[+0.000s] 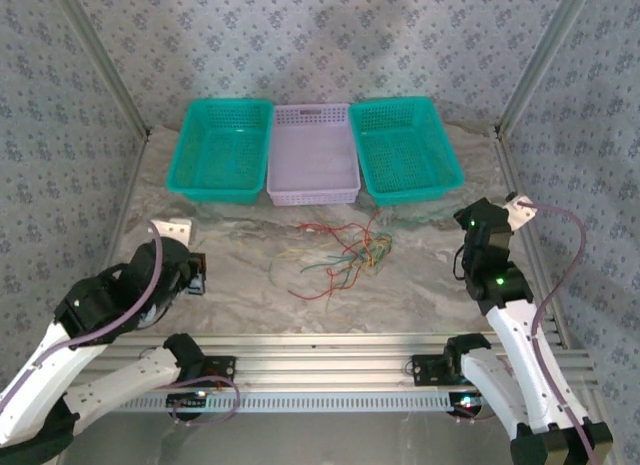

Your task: Untangle the cables

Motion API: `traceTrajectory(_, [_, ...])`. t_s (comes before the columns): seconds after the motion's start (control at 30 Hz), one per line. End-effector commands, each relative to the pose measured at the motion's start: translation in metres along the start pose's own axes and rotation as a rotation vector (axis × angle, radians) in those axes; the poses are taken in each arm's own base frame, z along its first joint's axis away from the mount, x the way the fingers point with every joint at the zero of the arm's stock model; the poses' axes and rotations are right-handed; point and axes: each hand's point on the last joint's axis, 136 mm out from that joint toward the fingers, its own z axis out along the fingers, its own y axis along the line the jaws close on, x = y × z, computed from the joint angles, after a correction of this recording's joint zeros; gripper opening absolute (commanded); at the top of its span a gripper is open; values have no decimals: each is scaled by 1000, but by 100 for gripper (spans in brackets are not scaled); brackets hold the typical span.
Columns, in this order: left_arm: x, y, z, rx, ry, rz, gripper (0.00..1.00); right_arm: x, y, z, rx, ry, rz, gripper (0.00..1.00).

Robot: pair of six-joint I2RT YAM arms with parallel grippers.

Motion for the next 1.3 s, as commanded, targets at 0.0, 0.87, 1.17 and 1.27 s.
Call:
traceTrajectory(0.0, [-28,15,-12,-84,-104,-23,0,-22,2,-9,7,-68,5,0])
traceTrajectory(0.87, [-235,22,-100,-463,-627,77,0,-124,150,-15,-102,-292,-266,0])
traceTrajectory(1.17, [-257,47,-30,-584,-480,75,0,-132,177,34,-55,-282,-348,0])
traceTrajectory(1.27, [-261,56,-4,-609,-425,76,0,-130,183,46,-53,-272,-365,0])
